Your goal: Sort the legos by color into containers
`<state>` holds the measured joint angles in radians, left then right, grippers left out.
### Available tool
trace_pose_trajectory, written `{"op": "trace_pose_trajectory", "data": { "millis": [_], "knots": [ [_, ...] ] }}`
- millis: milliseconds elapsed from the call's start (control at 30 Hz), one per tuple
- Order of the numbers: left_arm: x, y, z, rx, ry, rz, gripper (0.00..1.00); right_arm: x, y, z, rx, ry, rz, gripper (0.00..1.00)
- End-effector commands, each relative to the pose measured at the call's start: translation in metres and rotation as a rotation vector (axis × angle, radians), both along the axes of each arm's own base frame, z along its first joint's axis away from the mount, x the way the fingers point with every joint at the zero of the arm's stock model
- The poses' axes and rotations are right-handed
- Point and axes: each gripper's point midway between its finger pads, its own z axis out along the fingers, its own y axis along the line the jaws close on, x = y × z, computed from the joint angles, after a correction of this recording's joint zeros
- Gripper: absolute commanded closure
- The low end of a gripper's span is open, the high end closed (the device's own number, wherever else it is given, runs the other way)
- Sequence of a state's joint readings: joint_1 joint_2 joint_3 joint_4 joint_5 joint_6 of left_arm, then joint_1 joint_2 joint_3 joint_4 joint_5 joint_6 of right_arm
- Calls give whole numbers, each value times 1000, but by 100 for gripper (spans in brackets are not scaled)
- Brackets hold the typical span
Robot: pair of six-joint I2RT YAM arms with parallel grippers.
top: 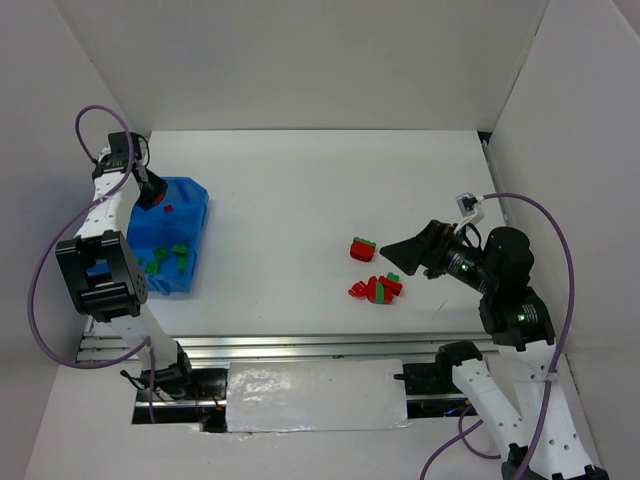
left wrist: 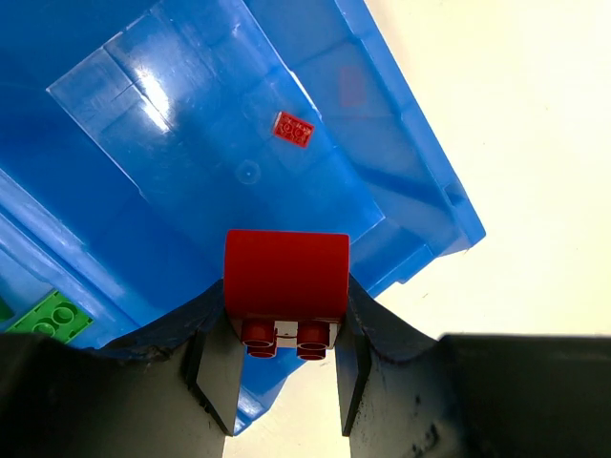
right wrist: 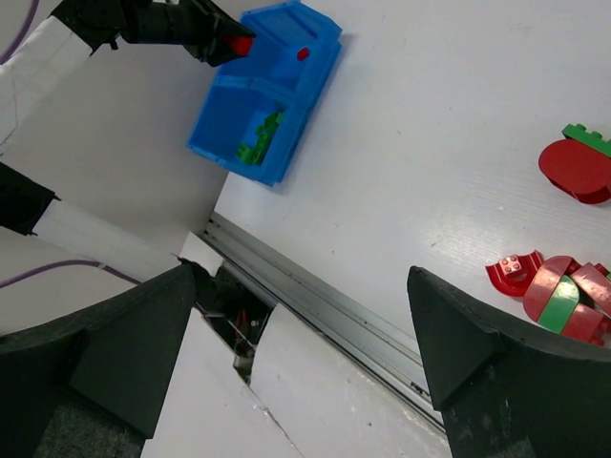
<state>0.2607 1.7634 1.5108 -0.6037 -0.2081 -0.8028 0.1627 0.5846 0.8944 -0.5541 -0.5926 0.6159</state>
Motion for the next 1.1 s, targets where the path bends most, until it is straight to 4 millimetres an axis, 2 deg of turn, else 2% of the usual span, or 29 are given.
{"op": "trace_pose_trajectory", "data": {
  "millis": [0, 100, 233, 267, 300, 333, 367, 467, 500, 533, 567, 600, 633, 667, 700, 733, 767, 800, 833, 867, 900, 933, 1033, 1067],
  "knots": [
    [2, -2, 14, 13, -43, -34, 60, -2, 3, 7, 15, -35, 24, 0],
    [3, -2, 16, 17, -54, -34, 51, -2, 4, 5, 18, -33, 33, 0],
    [4, -2, 14, 14, -53, -27, 33, 1, 6, 3, 20, -26, 38, 0],
    [5, -2, 15, 10, -59, -29, 21, 2, 5, 3, 21, -22, 36, 0],
    [5, -4, 14, 1, -58, -33, 16, 2, 6, 2, 20, -22, 38, 0],
    [4, -5, 14, -4, -56, -32, 1, 3, 5, 1, 19, -17, 35, 0],
    [3, -6, 15, -8, -56, -33, 0, 5, 5, 0, 18, -14, 31, 0],
    [-1, -10, 35, -3, -93, -47, 0, 14, -1, -10, -6, 4, -26, 0],
    [-5, -17, 53, 2, -134, -70, 0, 18, -6, -18, -21, 27, -58, 0],
    [-6, -34, 62, 15, -147, -115, 0, 23, -10, -29, -38, 53, -91, 0],
    [-12, -48, 85, 39, -199, -154, 0, 31, -20, -40, -75, 76, -159, 0],
    [-18, -64, 86, 56, -199, -198, 0, 37, -26, -51, -105, 107, -198, 0],
    [-20, -107, 91, 77, -211, -324, 1, 41, -30, -65, -132, 140, -230, 0],
    [-25, -133, 96, 91, -227, -406, 1, 46, -37, -74, -163, 155, -276, 0],
    [-38, -156, 96, 98, -226, -477, 1, 50, -39, -86, -184, 188, -289, 1],
    [-51, -195, 94, 112, -219, -569, 0, 51, -41, -97, -198, 221, -307, 0],
    [-63, -211, 98, 119, -238, -613, 1, 52, -41, -106, -215, 242, -318, 0],
    [-74, -228, 84, 122, -220, -665, 0, 56, -44, -116, -254, 257, -354, 0],
    [-88, -254, 81, 133, -228, -735, 0, 56, -46, -130, -281, 281, -374, 0],
    [-98, -262, 80, 137, -229, -760, 0, 58, -47, -136, -294, 293, -400, 0],
    [-108, -268, 69, 137, -202, -783, 0, 62, -51, -144, -337, 302, -440, 0],
    [-120, -283, 66, 133, -201, -839, 1, 63, -54, -152, -356, 315, -461, 0],
    [-145, -297, 62, 135, -181, -920, 1, 74, -59, -164, -377, 344, -524, 0],
    [-151, -294, 66, 144, -192, -929, 1, 78, -58, -171, -392, 367, -531, 0]
  ]
}}
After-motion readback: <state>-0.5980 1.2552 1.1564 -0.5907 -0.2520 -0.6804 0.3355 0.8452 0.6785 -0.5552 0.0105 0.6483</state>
